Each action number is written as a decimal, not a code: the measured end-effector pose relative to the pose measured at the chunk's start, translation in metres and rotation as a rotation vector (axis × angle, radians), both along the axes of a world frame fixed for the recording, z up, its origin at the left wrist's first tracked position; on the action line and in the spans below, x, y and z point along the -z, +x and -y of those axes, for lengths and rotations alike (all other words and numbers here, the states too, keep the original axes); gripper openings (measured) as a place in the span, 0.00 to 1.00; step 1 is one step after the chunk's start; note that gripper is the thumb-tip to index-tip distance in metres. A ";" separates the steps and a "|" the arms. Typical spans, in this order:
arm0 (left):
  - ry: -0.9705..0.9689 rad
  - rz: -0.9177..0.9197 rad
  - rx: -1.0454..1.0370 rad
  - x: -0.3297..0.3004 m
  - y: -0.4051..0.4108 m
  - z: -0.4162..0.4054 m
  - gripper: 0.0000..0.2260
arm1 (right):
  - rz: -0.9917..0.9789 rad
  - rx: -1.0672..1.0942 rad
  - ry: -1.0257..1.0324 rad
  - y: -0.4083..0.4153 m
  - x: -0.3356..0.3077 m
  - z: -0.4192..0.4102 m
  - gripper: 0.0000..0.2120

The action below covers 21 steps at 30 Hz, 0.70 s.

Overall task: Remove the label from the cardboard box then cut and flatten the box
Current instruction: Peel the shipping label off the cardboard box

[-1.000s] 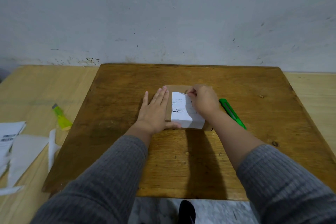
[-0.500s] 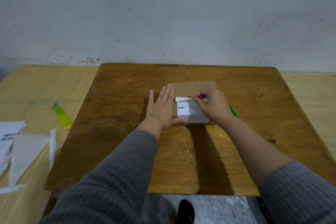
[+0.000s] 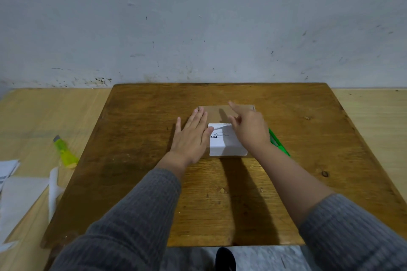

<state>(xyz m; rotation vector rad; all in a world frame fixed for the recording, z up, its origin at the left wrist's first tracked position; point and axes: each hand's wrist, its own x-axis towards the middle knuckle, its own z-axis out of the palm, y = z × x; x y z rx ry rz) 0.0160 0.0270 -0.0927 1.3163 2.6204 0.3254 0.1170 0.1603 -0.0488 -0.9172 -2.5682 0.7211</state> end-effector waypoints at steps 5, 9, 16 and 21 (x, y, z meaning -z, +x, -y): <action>-0.048 -0.038 -0.018 -0.001 0.002 -0.001 0.27 | 0.140 0.104 0.105 -0.008 -0.007 -0.010 0.15; -0.067 -0.058 -0.018 -0.004 0.003 -0.002 0.28 | 0.150 0.015 -0.041 -0.011 -0.010 -0.017 0.12; -0.095 -0.089 -0.045 -0.006 0.007 -0.004 0.27 | 0.168 -0.034 -0.175 -0.011 -0.002 -0.014 0.08; -0.116 -0.100 -0.060 -0.006 0.008 -0.005 0.27 | 0.066 -0.051 -0.153 -0.011 0.005 -0.007 0.02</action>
